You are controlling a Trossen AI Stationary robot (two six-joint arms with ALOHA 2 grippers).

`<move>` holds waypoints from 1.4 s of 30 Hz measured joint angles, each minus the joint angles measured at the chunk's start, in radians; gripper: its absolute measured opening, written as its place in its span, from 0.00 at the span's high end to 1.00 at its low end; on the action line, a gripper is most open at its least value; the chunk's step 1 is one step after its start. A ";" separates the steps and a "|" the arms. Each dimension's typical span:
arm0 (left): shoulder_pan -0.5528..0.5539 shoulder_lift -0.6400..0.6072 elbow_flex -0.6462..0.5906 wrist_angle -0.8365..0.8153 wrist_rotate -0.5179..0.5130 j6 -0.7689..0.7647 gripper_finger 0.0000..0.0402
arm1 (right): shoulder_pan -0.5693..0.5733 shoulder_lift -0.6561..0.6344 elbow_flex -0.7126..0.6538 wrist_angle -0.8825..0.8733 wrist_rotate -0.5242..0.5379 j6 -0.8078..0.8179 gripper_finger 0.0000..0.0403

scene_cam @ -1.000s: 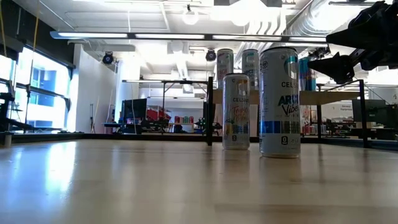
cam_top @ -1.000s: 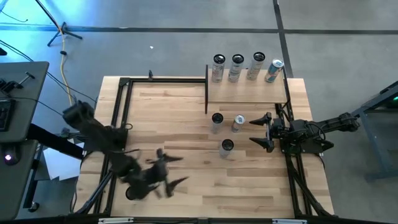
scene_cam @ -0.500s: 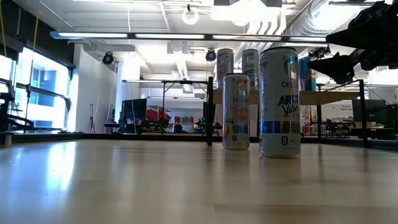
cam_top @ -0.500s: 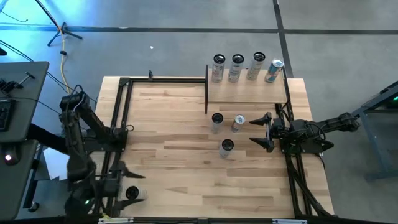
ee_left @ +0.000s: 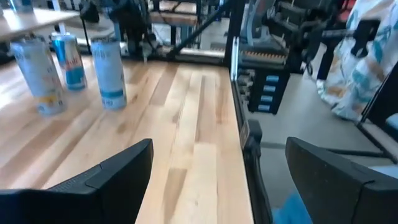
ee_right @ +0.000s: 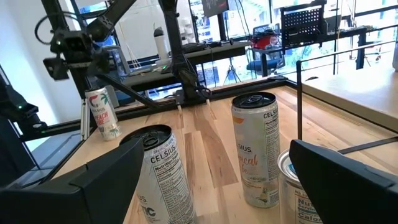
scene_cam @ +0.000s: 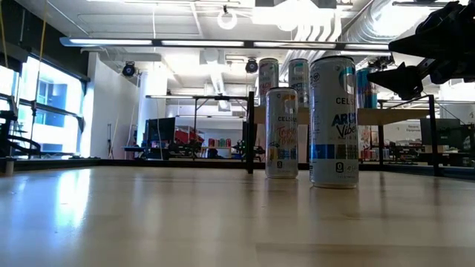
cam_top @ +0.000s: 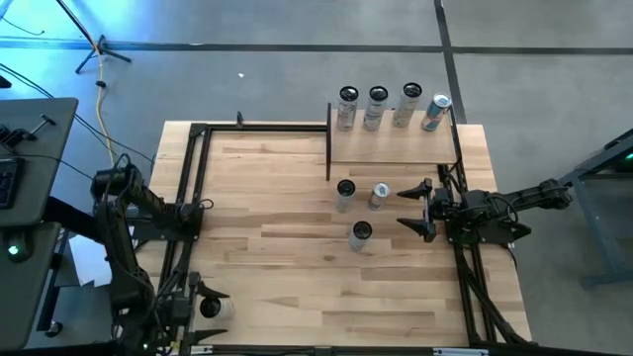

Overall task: Place canned beverage on shelf
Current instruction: Move the white pink soda can to the center of the table

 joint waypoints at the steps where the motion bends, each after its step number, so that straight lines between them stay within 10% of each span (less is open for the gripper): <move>1: 0.000 0.010 0.000 -0.015 0.013 -0.028 0.16 | 0.000 0.000 0.000 0.000 0.000 0.000 0.03; 17: 0.002 0.020 0.003 -0.274 0.171 -0.291 0.16 | 0.000 0.000 0.000 0.000 -0.005 0.000 0.03; 33: 0.015 -0.020 0.080 -0.315 0.238 -0.195 0.16 | 0.000 0.000 0.000 0.000 -0.004 0.000 0.03; 42: 0.031 -0.020 0.079 -0.458 0.449 -0.352 0.16 | 0.000 0.000 0.000 0.000 -0.003 0.000 0.03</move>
